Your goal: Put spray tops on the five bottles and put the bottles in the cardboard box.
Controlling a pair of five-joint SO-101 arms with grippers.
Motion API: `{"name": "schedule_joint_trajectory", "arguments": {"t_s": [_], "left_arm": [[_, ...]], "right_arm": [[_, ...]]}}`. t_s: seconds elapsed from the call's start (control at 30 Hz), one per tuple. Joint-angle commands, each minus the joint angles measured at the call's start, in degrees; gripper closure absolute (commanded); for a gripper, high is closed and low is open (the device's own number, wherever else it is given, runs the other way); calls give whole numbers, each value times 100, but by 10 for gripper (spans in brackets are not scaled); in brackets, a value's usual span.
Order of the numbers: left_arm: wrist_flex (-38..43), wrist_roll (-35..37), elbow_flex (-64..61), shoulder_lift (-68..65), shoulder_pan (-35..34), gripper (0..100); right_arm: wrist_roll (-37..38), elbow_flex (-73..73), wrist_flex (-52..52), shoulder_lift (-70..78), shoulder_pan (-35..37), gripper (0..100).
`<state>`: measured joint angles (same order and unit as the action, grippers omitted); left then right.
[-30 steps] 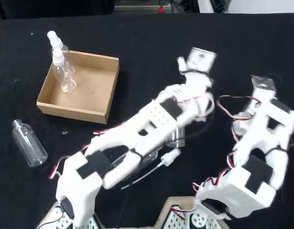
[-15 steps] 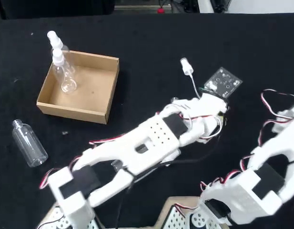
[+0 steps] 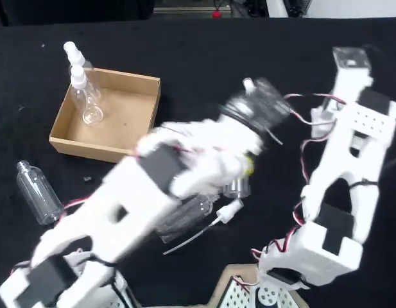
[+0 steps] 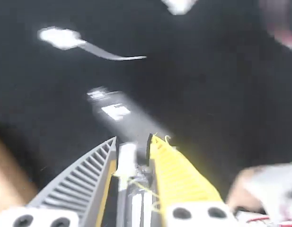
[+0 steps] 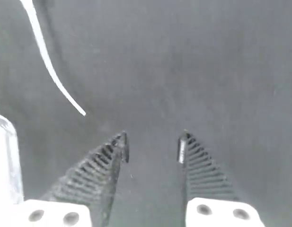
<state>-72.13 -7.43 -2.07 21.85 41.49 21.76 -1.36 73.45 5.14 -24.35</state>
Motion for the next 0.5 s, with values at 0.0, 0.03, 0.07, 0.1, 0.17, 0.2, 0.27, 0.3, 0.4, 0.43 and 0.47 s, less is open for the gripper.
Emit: {"name": "schedule_joint_trajectory", "arguments": {"t_s": [0.0,0.03,0.07,0.1,0.17,0.2,0.27,0.3,0.4,0.43,0.47], "left_arm": [[-554,-79,330,932,-1692,871],[-721,-88,444,1108,-2158,860],[-879,-149,549,1284,-2633,846],[-1020,-281,646,1433,-3108,831],[-1266,-589,725,1741,-4022,798],[-1380,-677,734,1837,-4444,783],[-1635,-791,734,1987,-5305,763],[-1741,-782,734,2013,-5745,759],[-1864,-782,620,1925,-6879,755],[-1881,-782,567,1873,-7204,755],[-1890,-791,470,1820,-7495,755]], "right_arm": [[-237,-611,-9,-330,404,807],[-325,-690,-70,-277,492,807],[-378,-760,-123,-215,580,808],[-413,-840,-185,-127,677,808],[-413,-1059,-211,136,888,808],[-413,-1200,-193,295,976,808],[-413,-1534,-70,681,1125,808],[-413,-1763,26,892,1196,808],[-413,-2580,378,1569,1371,808],[-404,-2914,519,1798,1415,808],[-396,-3248,642,2026,1468,808]]}}
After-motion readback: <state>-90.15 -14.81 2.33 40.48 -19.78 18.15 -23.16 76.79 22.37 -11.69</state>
